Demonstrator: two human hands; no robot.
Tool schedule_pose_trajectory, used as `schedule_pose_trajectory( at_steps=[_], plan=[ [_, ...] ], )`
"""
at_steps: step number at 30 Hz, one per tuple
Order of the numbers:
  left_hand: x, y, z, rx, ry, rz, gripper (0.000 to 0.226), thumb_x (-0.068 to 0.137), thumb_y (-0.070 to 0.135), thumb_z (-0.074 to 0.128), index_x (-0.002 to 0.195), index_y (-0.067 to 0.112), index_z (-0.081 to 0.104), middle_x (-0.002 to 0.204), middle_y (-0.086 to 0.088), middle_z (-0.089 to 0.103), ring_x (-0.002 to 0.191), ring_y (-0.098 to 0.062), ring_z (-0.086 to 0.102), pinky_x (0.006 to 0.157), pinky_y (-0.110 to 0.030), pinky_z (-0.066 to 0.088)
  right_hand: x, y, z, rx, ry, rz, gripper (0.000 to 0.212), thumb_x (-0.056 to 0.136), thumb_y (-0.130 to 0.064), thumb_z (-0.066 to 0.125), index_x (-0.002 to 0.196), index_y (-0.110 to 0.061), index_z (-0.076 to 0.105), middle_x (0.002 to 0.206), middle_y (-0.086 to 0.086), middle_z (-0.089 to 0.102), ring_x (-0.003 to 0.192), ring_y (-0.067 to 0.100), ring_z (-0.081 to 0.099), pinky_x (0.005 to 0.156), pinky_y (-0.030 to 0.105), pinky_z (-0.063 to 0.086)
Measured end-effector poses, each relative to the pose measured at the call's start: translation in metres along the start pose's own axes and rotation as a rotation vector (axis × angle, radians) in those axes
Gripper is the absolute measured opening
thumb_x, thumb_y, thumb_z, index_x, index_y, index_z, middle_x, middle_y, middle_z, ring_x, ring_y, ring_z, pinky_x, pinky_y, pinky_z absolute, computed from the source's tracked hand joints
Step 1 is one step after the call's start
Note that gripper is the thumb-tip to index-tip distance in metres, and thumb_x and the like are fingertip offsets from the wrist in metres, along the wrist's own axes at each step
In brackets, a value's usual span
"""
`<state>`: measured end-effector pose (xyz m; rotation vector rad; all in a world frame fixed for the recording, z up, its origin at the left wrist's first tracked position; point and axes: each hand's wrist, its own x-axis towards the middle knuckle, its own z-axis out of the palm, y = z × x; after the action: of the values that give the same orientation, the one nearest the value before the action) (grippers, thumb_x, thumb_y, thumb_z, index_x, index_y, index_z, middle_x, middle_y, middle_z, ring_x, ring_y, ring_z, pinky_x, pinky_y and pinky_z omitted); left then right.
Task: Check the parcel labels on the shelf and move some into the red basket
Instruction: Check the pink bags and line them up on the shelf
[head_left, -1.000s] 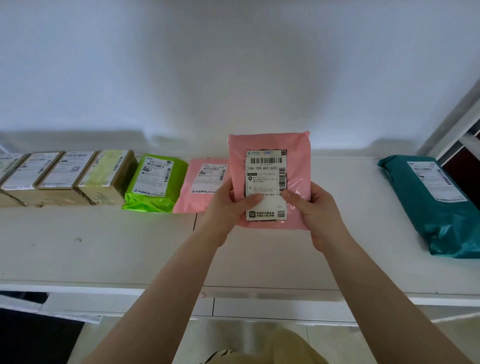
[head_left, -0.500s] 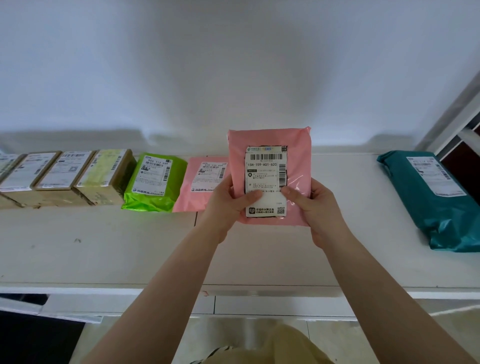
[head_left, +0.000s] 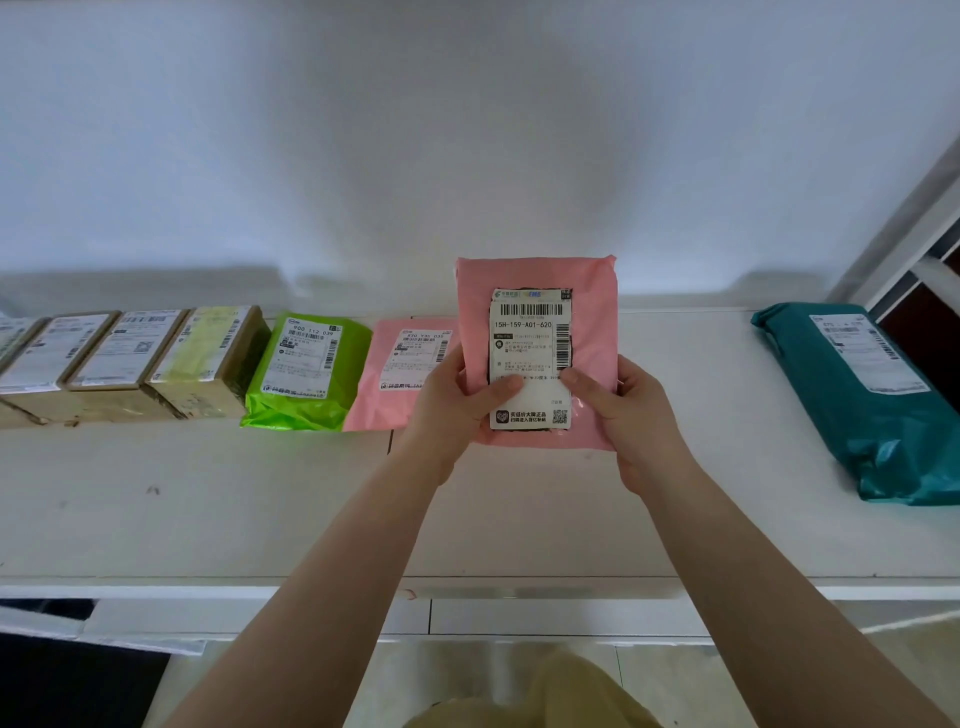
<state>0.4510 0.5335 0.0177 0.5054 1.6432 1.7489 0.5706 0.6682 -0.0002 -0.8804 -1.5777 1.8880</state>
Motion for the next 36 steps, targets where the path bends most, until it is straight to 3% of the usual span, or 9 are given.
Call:
schedule_pose_trajectory(
  at_steps=[4, 7, 13, 16, 20, 23, 26, 29, 36],
  plan=[
    [0.004, 0.000, 0.005, -0.019, 0.054, -0.006, 0.053, 0.083, 0.009, 0.075, 0.130, 0.014, 0.050, 0.113, -0.003, 0.072, 0.094, -0.022, 0.073, 0.061, -0.034, 0.060, 0.005, -0.002, 0.003, 0.012, 0.086, 0.038, 0.045, 0.084, -0.018, 0.079, 0.122, -0.008, 0.057, 0.108, 0.009, 0.074, 0.091, 0.026, 0.075, 0.070, 0.036, 0.063],
    [0.009, -0.002, 0.005, 0.026, 0.104, 0.019, 0.065, 0.082, 0.007, 0.075, 0.137, 0.019, 0.042, 0.119, -0.002, 0.064, 0.097, -0.014, 0.068, 0.055, -0.020, 0.056, 0.011, -0.002, 0.004, 0.030, 0.127, 0.082, 0.054, 0.085, -0.018, 0.078, 0.128, -0.013, 0.045, 0.107, 0.007, 0.070, 0.081, 0.017, 0.073, 0.056, 0.026, 0.060],
    [0.028, -0.016, 0.001, 0.320, 0.233, 0.164, 0.074, 0.079, 0.012, 0.079, 0.142, 0.020, 0.041, 0.120, 0.004, 0.057, 0.097, -0.007, 0.060, 0.058, -0.014, 0.053, 0.033, 0.006, 0.004, -0.044, 0.197, 0.117, 0.055, 0.083, -0.024, 0.079, 0.123, -0.027, 0.041, 0.113, 0.016, 0.067, 0.098, 0.030, 0.071, 0.077, 0.047, 0.061],
    [0.043, -0.027, -0.002, 0.714, 0.328, 0.219, 0.072, 0.079, 0.025, 0.077, 0.142, 0.019, 0.043, 0.137, -0.001, 0.051, 0.121, -0.020, 0.051, 0.092, -0.028, 0.046, 0.043, 0.010, 0.006, -0.070, 0.198, 0.123, 0.055, 0.085, -0.022, 0.077, 0.128, -0.026, 0.042, 0.114, 0.013, 0.065, 0.098, 0.028, 0.069, 0.066, 0.036, 0.057],
    [0.055, -0.041, -0.005, 1.095, 0.338, 0.164, 0.077, 0.088, 0.045, 0.063, 0.152, 0.019, 0.029, 0.159, -0.004, 0.027, 0.149, -0.026, 0.018, 0.120, -0.041, 0.016, 0.057, 0.021, 0.010, -0.114, 0.201, 0.151, 0.059, 0.087, -0.019, 0.076, 0.136, -0.021, 0.044, 0.112, 0.010, 0.065, 0.093, 0.027, 0.067, 0.068, 0.034, 0.053],
    [0.058, -0.051, -0.007, 1.285, 0.292, 0.136, 0.076, 0.095, 0.050, 0.048, 0.155, 0.016, 0.016, 0.164, -0.007, 0.014, 0.152, -0.027, 0.000, 0.122, -0.045, -0.001, 0.065, 0.030, 0.014, -0.196, 0.200, 0.160, 0.057, 0.087, -0.019, 0.075, 0.137, -0.017, 0.048, 0.115, 0.009, 0.065, 0.093, 0.026, 0.065, 0.076, 0.037, 0.054],
    [0.058, -0.058, -0.007, 1.387, 0.265, 0.142, 0.073, 0.098, 0.049, 0.040, 0.155, 0.011, 0.015, 0.164, -0.008, 0.013, 0.152, -0.029, -0.001, 0.121, -0.048, -0.005, 0.072, 0.037, 0.016, -0.275, 0.171, 0.155, 0.055, 0.089, -0.018, 0.072, 0.140, -0.010, 0.051, 0.124, 0.013, 0.064, 0.100, 0.026, 0.064, 0.090, 0.039, 0.054],
    [0.060, -0.063, -0.007, 1.437, 0.246, 0.156, 0.068, 0.100, 0.049, 0.037, 0.155, 0.013, 0.018, 0.165, -0.006, 0.011, 0.152, -0.028, -0.002, 0.120, -0.048, -0.008, 0.076, 0.041, 0.019, -0.346, 0.142, 0.153, 0.056, 0.090, -0.022, 0.071, 0.140, -0.008, 0.052, 0.128, 0.012, 0.064, 0.106, 0.026, 0.064, 0.093, 0.038, 0.053],
    [0.063, -0.069, -0.006, 1.497, 0.238, 0.188, 0.063, 0.101, 0.045, 0.037, 0.155, 0.017, 0.021, 0.164, -0.011, 0.009, 0.152, -0.032, -0.005, 0.119, -0.052, -0.011, 0.088, 0.055, 0.023, -0.765, 0.119, 0.109, 0.044, 0.081, -0.043, 0.072, 0.111, -0.012, 0.063, 0.111, 0.013, 0.070, 0.109, 0.036, 0.061, 0.097, 0.048, 0.047]
  ],
)
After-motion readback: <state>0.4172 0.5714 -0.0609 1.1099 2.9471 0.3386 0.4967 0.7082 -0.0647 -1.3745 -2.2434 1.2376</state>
